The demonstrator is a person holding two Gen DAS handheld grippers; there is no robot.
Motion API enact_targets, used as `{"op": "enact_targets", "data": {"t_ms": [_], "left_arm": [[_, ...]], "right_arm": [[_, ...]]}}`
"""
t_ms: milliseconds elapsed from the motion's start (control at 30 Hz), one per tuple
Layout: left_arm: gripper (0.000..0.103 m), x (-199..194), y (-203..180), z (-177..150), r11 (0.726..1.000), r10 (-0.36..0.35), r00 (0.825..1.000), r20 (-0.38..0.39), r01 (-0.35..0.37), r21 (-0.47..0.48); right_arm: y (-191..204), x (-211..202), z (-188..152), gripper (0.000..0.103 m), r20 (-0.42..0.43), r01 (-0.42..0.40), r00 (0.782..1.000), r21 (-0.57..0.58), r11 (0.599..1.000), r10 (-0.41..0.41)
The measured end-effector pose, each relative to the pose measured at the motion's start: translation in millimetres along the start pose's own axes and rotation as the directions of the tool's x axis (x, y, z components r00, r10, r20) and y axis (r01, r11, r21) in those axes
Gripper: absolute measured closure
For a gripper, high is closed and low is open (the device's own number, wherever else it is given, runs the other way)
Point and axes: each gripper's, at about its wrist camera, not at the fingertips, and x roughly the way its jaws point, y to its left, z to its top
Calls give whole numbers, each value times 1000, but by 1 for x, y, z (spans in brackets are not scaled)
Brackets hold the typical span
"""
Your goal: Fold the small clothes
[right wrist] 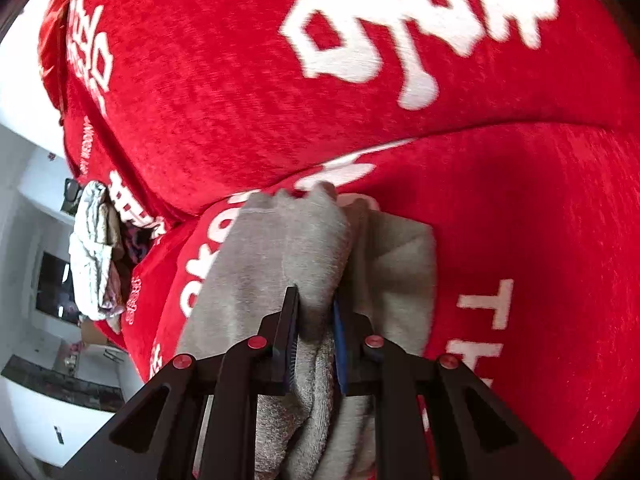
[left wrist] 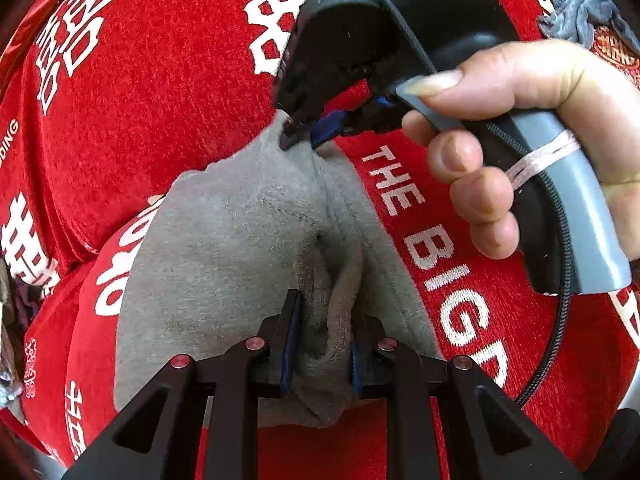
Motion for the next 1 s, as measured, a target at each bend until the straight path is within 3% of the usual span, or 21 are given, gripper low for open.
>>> {"op": "enact_targets", "data": {"t_ms": [133,200,267,333,400,533,600,667,733,867,933,1000], "left_arm": [[75,-3,6,0,998,-54,999,7,54,-23],[36,-6,17,1,987,-144,990,9,144,-67],[28,-13,27,0,978,-182,983,32,184,-102],[28,-23,34,-3,967,-228,972,51,232,-101],[28,-35,39,-10,956,-277,959,56,281,-86],[28,-55,73,-27,933,-335,938,88,343,-108],[28,-60,103,-31,915,-350,929,117,366,-169],[28,-59,131,-32,905,-325,937,128,347,-246],[28,-46,163,-30,883,-296,950,100,312,-350],[28,-19,203,-37,847,-274,961,32,257,-465],[28,-10,214,-46,842,-259,966,8,230,-488],[28,0,222,-53,842,-258,966,-15,217,-494]], "right_arm": [[-10,-12,-2,89,41,32,999,34,999,-34],[-4,-25,-4,85,61,26,998,25,999,-28],[2,-34,-7,85,57,-12,998,17,1000,11],[9,-42,-13,67,52,-19,998,-8,1000,20],[19,-47,-24,32,53,-3,999,-38,999,5],[43,-60,-44,33,107,-42,993,-117,992,55],[50,-62,-51,33,114,-160,978,-122,980,174],[56,-49,-55,33,63,-274,958,-94,957,280],[60,-29,-58,33,1,-317,948,-63,946,317],[37,-7,-59,35,-12,-153,988,0,988,153],[9,-13,-61,51,21,-149,989,51,988,148],[-7,-23,-64,60,38,-159,987,75,984,156]]}}
